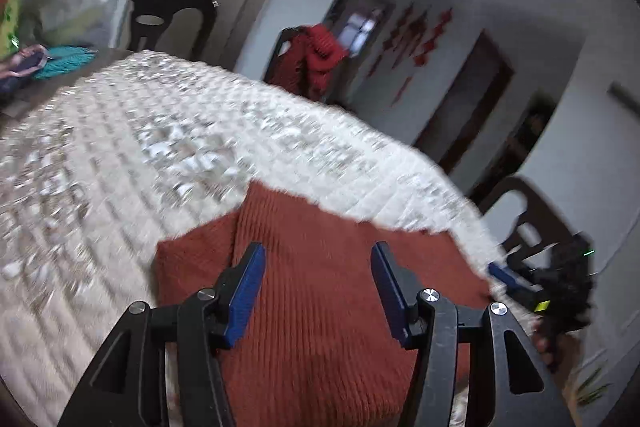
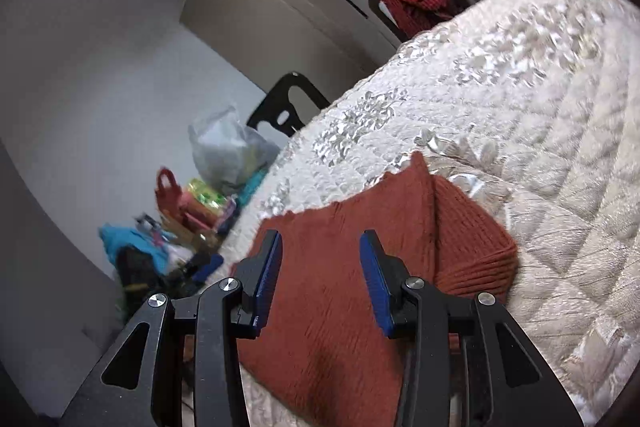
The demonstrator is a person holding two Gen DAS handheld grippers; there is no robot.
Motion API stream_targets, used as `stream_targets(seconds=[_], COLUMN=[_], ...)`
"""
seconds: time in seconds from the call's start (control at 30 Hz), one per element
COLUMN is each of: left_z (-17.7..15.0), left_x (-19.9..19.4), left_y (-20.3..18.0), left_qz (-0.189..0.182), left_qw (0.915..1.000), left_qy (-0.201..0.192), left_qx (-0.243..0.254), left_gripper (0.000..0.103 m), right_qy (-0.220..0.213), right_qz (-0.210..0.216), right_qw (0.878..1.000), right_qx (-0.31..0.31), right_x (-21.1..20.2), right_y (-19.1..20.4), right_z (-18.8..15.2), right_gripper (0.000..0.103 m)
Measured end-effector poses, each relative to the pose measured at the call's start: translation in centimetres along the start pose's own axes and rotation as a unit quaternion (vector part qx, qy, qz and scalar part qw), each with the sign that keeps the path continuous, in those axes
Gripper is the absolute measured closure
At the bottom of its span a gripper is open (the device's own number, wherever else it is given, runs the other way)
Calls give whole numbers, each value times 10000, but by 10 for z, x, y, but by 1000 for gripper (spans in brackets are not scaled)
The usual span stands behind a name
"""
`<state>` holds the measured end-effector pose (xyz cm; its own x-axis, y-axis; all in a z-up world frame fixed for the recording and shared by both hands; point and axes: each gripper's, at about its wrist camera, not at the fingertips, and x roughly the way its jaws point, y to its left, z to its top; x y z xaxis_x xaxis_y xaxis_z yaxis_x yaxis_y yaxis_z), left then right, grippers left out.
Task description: Fold small clothes
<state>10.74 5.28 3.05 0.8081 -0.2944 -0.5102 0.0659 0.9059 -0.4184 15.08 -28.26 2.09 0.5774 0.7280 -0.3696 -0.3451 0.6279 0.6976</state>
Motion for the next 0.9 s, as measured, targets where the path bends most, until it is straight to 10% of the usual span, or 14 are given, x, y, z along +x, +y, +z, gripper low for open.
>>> stream_targets(seconds=[0.17, 0.4, 0.63, 0.9], left_z=[-24, -47, -50, -51], left_x=[-6, 14, 20, 22], left_y=[-44, -73, -71, -74], left_qz=[403, 815, 976, 1086], left_qw=[9969, 9845, 9826, 9802], left_qy=[255, 910, 1063, 1075], left_qx=[619, 1257, 1172, 1262], left_gripper=[45, 45, 44, 44], right_qy=[394, 1273, 1093, 802], right_qz=[-922, -2323, -2389, -2899], right_qw=[9913, 9283, 9469, 9362], right_qx=[-856, -2610, -1852, -1816], right_x=[14, 52, 38, 31], right_y=[50, 101, 70, 79], right_z=[-27, -77, -60, -61], right_gripper=[62, 62, 62, 62])
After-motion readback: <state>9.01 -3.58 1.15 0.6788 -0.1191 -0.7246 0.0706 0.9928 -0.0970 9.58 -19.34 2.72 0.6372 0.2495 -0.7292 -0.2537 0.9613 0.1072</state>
